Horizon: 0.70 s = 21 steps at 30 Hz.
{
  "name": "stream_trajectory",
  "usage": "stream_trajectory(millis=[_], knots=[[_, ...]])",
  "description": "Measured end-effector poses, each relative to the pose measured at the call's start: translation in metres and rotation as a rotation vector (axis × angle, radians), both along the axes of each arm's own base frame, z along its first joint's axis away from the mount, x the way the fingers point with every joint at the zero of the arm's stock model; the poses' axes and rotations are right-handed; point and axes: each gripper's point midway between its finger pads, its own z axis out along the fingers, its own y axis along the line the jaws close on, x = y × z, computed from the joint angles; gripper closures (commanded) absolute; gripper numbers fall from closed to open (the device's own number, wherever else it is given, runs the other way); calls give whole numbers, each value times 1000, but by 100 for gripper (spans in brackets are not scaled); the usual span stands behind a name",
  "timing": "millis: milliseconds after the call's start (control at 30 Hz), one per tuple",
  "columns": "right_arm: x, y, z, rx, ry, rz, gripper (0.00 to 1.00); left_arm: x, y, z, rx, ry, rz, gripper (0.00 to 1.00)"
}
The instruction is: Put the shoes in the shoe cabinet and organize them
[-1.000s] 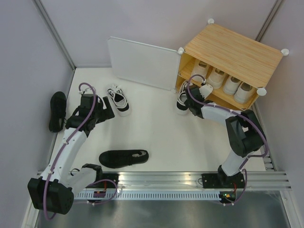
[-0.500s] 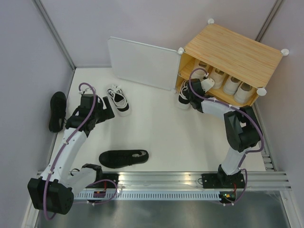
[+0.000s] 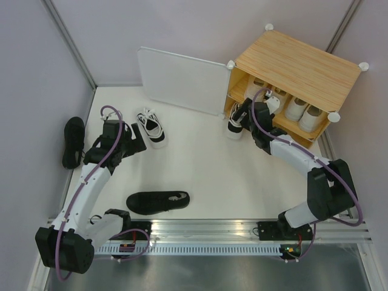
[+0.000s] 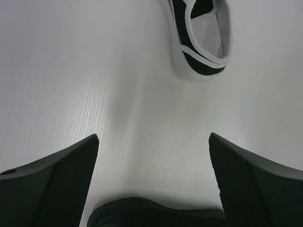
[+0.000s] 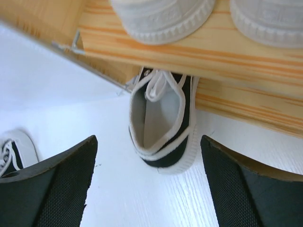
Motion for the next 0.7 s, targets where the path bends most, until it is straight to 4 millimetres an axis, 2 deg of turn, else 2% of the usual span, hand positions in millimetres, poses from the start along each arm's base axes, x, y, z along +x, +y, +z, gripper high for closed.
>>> stream_trajectory(millis=[100,300,467,700], knots=[[-15,10,-5,-52,-3,77,3,0,0,0,-1,0,-1,0],[-42,31,-46,-196,45,195,2,0,-1,0,-4,1,-5,0],[-42,42,-78,-276,81,223,5,0,-1,0,-4,1,-5,0],[-30,35,-113,-352,129,184,13,0,-1,0,-5,1,-6,0]])
